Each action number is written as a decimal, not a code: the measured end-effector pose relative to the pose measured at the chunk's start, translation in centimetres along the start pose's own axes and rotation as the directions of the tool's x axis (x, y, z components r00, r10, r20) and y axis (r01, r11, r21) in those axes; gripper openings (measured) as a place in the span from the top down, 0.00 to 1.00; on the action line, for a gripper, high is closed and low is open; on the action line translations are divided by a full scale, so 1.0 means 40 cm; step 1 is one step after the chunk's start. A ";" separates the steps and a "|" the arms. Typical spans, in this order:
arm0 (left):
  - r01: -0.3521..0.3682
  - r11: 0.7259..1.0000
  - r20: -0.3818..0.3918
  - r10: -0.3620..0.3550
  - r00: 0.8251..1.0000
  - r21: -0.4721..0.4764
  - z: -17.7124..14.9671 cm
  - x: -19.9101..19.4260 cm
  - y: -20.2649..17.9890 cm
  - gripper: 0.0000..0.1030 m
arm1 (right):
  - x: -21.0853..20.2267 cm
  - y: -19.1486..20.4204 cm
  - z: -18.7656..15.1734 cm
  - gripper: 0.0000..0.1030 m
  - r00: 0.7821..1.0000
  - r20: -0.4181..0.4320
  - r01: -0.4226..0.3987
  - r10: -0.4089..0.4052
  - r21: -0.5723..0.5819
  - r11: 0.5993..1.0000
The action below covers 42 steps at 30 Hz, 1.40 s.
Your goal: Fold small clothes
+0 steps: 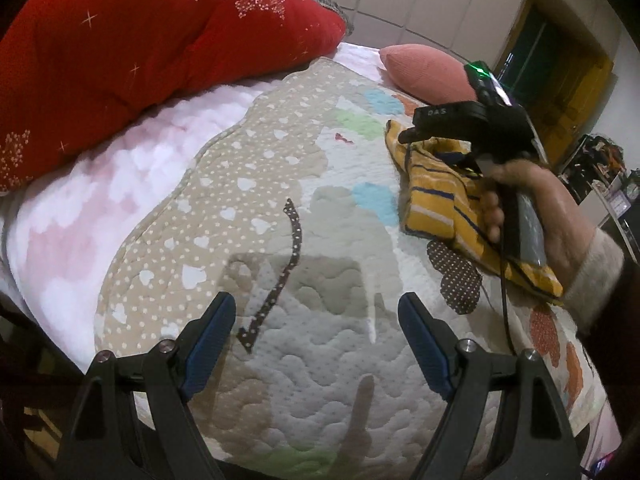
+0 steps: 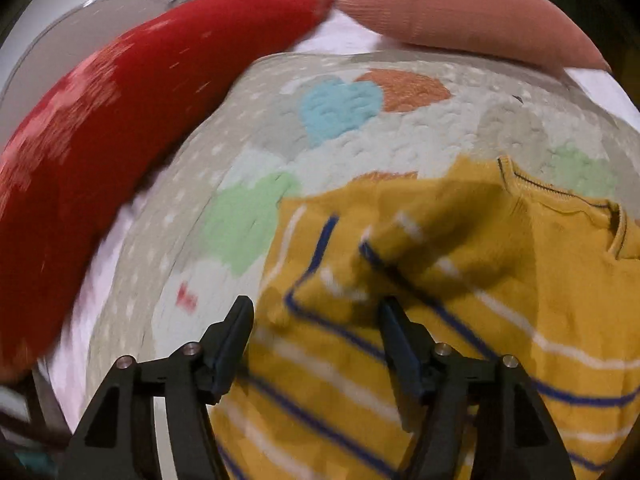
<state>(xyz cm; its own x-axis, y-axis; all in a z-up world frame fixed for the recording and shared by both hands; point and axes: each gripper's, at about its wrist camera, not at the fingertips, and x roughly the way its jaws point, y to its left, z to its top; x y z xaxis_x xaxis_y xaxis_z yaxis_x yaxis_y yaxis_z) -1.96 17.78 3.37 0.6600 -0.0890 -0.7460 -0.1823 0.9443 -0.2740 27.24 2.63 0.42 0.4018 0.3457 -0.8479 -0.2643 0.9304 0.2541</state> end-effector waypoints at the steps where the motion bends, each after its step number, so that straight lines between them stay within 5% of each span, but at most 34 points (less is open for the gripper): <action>1: 0.002 1.000 0.001 -0.002 1.000 0.003 0.000 0.000 0.004 0.20 | 0.002 0.004 0.006 0.59 0.999 0.005 0.044 -0.044 -0.008 0.999; 4: 0.013 1.000 0.004 -0.013 1.000 0.003 0.001 0.004 0.016 0.20 | 0.003 0.005 0.014 0.85 0.996 0.011 0.089 -0.089 -0.052 0.995; 12: 0.046 0.999 0.002 -0.046 0.999 -0.009 0.005 0.007 0.013 0.20 | 0.017 0.110 0.024 0.89 1.000 0.004 -0.002 0.002 -0.168 0.986; 14: 0.039 0.999 0.001 -0.039 0.999 -0.009 0.002 0.004 0.011 0.20 | 0.036 0.138 0.011 0.81 0.999 -0.026 -0.023 0.018 -0.218 0.976; 16: 0.033 0.999 0.002 -0.033 0.999 -0.016 0.000 -0.002 0.012 0.20 | 0.026 0.140 -0.002 0.55 0.998 -0.027 -0.062 0.058 -0.241 0.969; 17: 0.031 0.999 0.002 -0.031 1.000 -0.020 -0.001 -0.005 0.012 0.20 | 0.014 0.133 -0.004 0.53 0.997 -0.023 -0.081 0.078 -0.232 0.969; 22: 0.046 0.999 0.000 -0.047 0.999 -0.025 0.004 -0.014 -0.003 0.20 | -0.136 0.009 -0.032 0.49 0.979 0.035 -0.194 0.199 -0.119 0.974; 30: 0.149 0.987 -0.060 -0.146 0.987 0.062 0.097 0.093 -0.125 0.20 | -0.325 -0.373 -0.153 0.48 0.990 0.107 -0.100 0.092 0.073 0.992; 34: 0.195 0.978 -0.121 -0.185 0.975 0.076 0.148 0.195 -0.182 0.20 | -0.387 -0.514 -0.238 0.48 0.985 0.143 -0.118 0.094 0.170 0.978; 37: 0.186 0.977 -0.172 -0.167 0.971 0.102 0.163 0.274 -0.212 0.20 | -0.409 -0.558 -0.291 0.48 0.984 0.154 -0.118 0.090 0.182 0.976; 42: 0.070 0.966 -0.175 -0.025 0.984 0.250 0.191 0.301 -0.245 0.44 | -0.407 -0.594 -0.346 0.48 0.986 0.163 -0.063 0.037 0.156 0.986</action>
<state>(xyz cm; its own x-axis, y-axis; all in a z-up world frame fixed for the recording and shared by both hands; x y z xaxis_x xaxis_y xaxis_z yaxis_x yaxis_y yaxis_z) 13.36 9.87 1.73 0.5264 -0.1673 -0.8336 0.0522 0.9850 -0.1647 14.85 -26.81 1.75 0.5290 0.3953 -0.7510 -0.1490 0.9144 0.3763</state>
